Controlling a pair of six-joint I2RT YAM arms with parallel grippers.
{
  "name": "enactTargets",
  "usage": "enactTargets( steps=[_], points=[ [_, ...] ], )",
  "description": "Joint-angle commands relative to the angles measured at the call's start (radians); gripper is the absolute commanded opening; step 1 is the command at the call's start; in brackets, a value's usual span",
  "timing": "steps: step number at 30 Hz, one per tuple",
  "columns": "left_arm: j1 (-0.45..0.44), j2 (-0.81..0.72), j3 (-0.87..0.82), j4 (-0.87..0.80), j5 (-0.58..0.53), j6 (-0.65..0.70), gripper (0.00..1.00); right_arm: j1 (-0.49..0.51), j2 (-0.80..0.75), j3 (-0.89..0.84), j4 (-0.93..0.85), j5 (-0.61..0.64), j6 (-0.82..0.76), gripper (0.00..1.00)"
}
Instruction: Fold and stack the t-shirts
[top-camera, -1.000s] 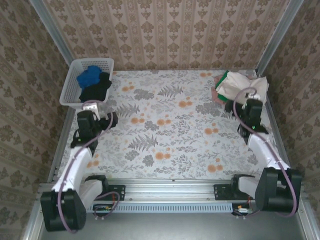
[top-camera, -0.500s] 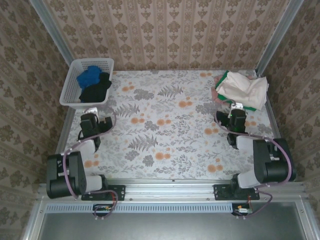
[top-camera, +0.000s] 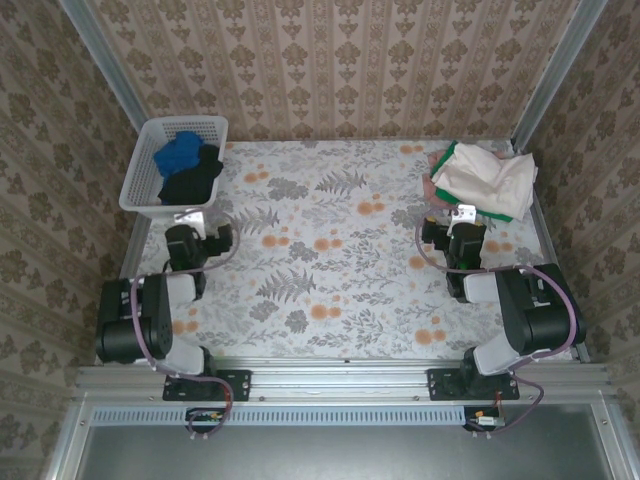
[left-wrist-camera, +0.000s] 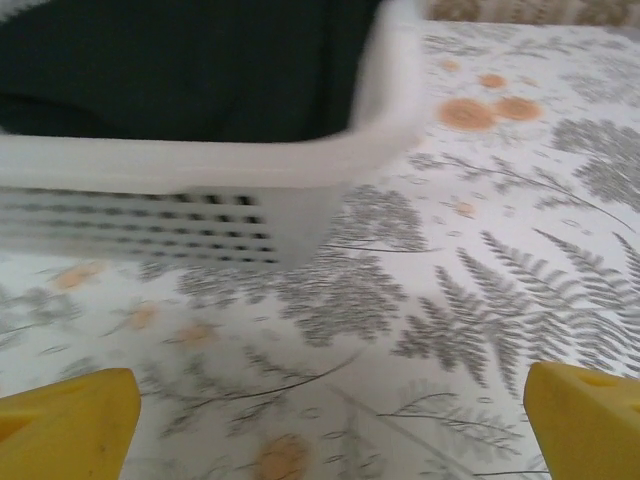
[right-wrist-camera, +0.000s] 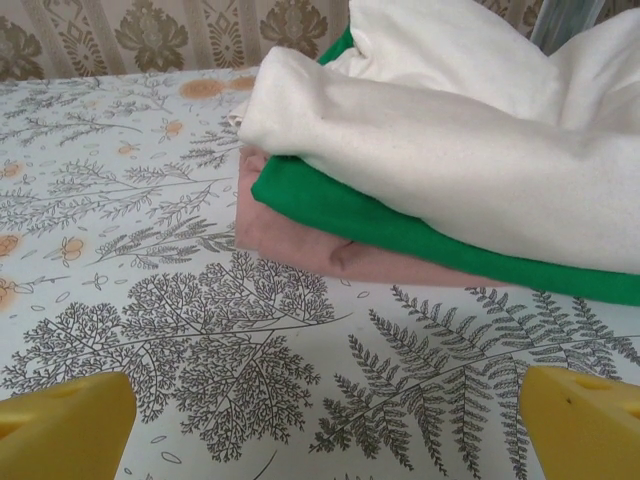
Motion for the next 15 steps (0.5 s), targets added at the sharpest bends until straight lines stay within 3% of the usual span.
enactTargets(
  steps=[1,15],
  points=[
    [-0.033,0.03,-0.01,0.124,-0.032,0.071,1.0,-0.001,0.001,-0.005,0.035,0.032,-0.01,1.0],
    [-0.042,0.031,-0.005,0.104,-0.047,0.075,1.0,-0.01,-0.001,-0.002,0.027,0.01,-0.004,1.0]
  ],
)
